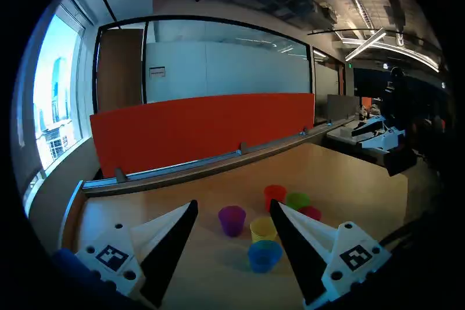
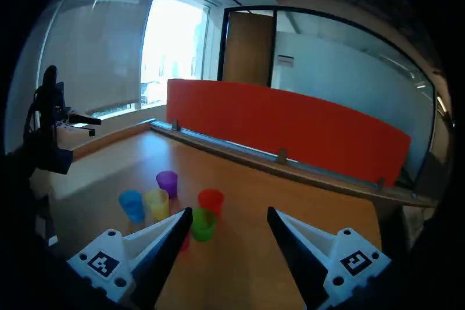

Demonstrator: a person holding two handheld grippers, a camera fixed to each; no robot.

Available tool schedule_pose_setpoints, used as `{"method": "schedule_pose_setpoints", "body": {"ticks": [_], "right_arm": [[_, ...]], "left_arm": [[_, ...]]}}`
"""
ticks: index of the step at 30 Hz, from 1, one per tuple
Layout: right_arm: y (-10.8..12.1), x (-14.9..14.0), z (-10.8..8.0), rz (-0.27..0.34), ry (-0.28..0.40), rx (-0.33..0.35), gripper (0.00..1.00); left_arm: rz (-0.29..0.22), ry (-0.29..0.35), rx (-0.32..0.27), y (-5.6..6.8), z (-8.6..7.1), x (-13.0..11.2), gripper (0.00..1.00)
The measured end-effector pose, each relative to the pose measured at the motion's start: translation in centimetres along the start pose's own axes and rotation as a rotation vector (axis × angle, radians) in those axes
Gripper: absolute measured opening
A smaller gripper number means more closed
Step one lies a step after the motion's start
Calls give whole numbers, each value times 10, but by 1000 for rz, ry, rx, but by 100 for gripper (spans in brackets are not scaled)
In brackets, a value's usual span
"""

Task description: Pour water

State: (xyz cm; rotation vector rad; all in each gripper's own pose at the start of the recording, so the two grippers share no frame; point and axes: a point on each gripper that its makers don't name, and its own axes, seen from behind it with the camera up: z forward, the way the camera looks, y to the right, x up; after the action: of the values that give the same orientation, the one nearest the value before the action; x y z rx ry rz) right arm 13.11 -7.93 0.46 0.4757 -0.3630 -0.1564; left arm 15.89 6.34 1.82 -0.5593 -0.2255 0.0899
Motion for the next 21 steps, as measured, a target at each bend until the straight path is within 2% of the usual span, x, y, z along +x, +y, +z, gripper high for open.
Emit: {"method": "schedule_pose_setpoints", "body": {"ticks": [21], "right_arm": [[-1, -30, 6, -71, -87, 65, 100]], "left_arm": [[47, -77, -54, 11, 12, -29, 92]]}}
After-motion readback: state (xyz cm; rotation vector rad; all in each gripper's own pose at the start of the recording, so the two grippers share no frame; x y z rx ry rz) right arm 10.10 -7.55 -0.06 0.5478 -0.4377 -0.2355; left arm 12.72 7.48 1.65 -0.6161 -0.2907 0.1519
